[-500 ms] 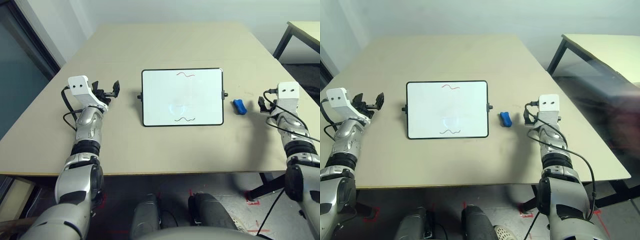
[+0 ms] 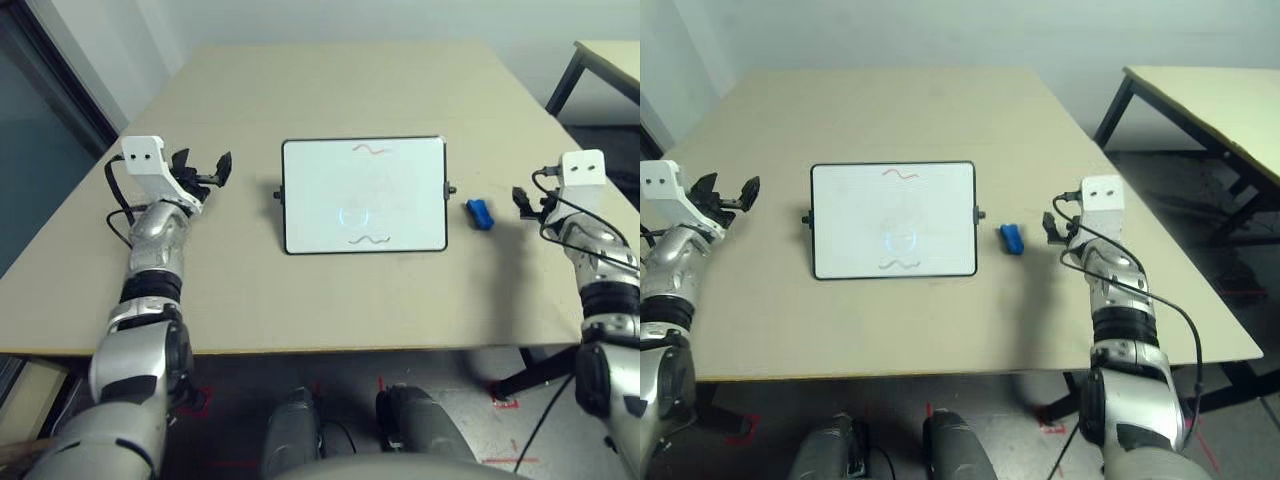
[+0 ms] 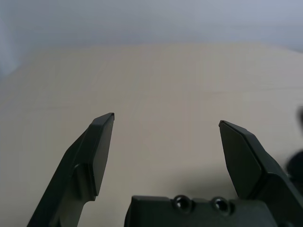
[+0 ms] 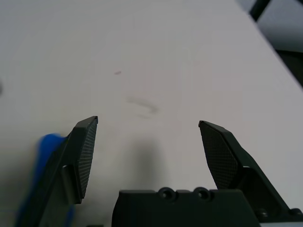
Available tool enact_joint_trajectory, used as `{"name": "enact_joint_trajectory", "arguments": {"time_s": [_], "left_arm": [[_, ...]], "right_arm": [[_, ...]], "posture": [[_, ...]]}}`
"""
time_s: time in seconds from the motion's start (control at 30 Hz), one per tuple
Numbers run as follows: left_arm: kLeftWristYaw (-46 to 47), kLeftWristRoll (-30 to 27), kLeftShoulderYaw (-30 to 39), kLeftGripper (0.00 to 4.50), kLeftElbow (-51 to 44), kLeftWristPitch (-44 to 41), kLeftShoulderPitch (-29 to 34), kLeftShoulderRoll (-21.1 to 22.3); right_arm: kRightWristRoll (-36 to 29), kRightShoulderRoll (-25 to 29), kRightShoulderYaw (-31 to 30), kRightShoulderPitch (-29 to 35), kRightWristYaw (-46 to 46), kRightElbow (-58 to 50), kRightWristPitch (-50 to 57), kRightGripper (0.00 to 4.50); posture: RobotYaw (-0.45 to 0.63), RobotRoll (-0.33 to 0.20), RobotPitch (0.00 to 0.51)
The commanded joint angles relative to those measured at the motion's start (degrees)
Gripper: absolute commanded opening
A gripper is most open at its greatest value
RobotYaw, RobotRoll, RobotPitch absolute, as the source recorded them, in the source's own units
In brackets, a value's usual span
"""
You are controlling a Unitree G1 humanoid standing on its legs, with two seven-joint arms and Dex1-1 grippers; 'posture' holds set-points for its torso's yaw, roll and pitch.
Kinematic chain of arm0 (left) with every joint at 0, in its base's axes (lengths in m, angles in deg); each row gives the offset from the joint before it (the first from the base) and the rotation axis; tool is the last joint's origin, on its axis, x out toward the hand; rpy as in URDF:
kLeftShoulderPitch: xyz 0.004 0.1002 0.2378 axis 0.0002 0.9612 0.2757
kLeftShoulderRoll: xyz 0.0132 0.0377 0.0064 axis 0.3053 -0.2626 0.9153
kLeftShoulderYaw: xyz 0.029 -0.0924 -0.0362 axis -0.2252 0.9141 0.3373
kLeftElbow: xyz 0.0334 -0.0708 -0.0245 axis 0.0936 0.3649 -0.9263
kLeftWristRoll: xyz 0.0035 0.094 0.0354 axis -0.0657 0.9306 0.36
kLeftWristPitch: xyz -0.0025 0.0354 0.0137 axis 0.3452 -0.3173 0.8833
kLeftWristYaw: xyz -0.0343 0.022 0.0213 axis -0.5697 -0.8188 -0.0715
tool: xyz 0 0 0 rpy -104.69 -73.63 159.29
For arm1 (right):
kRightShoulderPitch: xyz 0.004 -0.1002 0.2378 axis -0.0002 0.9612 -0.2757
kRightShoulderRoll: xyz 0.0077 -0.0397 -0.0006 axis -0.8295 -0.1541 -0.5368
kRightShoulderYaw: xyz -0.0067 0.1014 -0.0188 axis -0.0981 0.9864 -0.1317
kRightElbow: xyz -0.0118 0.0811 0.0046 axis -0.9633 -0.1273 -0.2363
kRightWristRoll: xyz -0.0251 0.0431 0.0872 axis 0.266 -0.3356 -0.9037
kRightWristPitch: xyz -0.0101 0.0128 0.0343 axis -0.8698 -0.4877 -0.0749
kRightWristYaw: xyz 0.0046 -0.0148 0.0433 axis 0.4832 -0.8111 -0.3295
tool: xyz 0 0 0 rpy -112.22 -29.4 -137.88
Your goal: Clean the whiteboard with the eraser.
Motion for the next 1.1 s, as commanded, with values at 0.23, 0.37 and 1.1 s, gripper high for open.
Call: {"name": "enact_joint_trajectory", "arguments": {"time_s": [0.23,0.37,1.1], "left_arm": [[-15.31,0.48,-9.38,4.5,-11.1,-12.63,-5.77,-1.32],[-16.75,-0.39,-11.77,4.5,-16.52,-16.77,-6.5,-5.0],[-17.53,0.19,-14.18,4.5,-22.14,-20.44,-1.46,-7.27]], "right_arm": [[-1.03,-2.64,-3.51,2.72,1.34,-10.46,13.74,4.46],[-0.35,-3.29,-3.79,1.71,1.34,-7.69,13.16,4.46],[2.04,-5.41,-3.4,-2.81,-2.61,2.03,11.53,0.93]], "posture": [[-0.15,0.0,0.021],[-0.14,0.0,0.015],[-0.1,0.0,0.044]]}}
